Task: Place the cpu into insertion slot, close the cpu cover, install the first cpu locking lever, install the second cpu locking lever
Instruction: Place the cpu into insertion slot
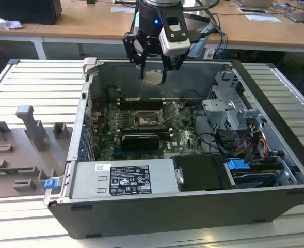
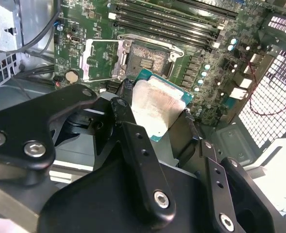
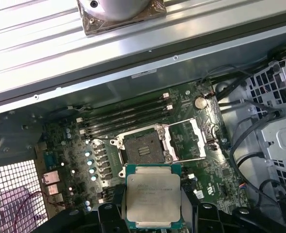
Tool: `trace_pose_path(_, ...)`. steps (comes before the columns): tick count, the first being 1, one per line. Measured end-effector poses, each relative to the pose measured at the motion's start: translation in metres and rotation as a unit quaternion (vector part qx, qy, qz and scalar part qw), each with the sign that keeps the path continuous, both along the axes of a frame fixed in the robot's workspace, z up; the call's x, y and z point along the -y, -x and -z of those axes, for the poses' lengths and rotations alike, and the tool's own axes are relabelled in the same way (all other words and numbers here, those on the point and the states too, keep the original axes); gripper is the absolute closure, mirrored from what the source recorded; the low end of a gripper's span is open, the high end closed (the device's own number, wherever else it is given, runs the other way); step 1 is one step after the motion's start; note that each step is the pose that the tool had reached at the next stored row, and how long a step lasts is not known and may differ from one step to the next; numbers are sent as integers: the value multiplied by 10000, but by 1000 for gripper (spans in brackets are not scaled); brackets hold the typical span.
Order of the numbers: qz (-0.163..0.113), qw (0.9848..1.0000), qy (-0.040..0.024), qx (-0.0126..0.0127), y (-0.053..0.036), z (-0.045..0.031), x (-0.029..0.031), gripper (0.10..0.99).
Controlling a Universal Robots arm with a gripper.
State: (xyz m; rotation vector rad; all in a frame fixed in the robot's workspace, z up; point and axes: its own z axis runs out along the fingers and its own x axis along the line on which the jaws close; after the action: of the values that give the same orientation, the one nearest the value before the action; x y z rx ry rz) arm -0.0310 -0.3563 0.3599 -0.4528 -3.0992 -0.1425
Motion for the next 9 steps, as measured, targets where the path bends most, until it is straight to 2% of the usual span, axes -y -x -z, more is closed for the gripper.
trace_pose_path(9,265,9996,0,0,0,1,0,549)
